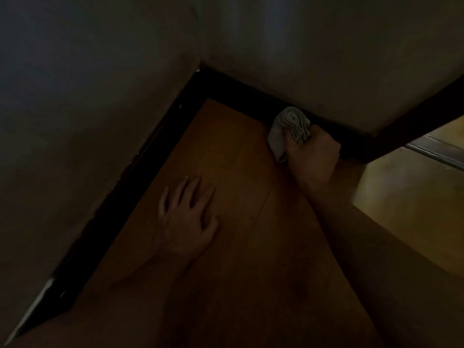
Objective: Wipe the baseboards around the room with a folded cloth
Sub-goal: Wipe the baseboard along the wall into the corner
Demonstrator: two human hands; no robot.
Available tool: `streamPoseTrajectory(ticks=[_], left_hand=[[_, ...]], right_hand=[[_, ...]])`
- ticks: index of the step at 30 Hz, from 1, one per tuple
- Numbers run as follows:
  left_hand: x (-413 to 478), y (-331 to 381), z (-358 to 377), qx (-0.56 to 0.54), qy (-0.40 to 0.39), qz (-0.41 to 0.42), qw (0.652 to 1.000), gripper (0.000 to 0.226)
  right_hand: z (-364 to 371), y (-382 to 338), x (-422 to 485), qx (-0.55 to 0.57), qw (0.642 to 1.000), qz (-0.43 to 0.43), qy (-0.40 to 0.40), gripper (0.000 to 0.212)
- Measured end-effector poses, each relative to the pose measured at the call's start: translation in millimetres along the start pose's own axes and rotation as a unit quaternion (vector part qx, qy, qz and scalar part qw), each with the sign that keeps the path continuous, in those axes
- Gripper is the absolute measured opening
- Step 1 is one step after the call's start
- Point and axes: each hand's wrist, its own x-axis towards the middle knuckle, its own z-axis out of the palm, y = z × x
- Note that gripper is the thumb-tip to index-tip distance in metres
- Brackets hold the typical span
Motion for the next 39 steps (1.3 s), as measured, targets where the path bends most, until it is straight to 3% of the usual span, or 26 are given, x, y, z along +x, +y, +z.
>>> streamPoseTrajectory(ticks=[6, 13, 23, 31, 39], left_hand=[[3, 5, 0, 0.007, -0.008, -0.017, 1.000, 0.066], [4, 5, 3, 0.002, 0.011, -0.019, 1.000, 0.067], [4, 5, 3, 0.000, 0.014, -0.025, 1.000, 0.068], [3, 4, 5, -0.002, 0.023, -0.025, 0.999, 0.067], [4, 5, 4, -0.005, 0.027, -0.025, 0.999, 0.066]], right_hand=[[18, -17, 9, 0.016, 0.999, -0.006, -0.041, 0.035], [20, -17, 2, 0.025, 0.999, 0.043, 0.001, 0.035], [26, -27, 3, 0.001, 0.999, 0.047, -0.015, 0.035], [68, -77, 12, 0.006, 0.996, 0.016, -0.082, 0.035], [63, -68, 6, -0.009, 0.997, 0.056, -0.046, 0.040]])
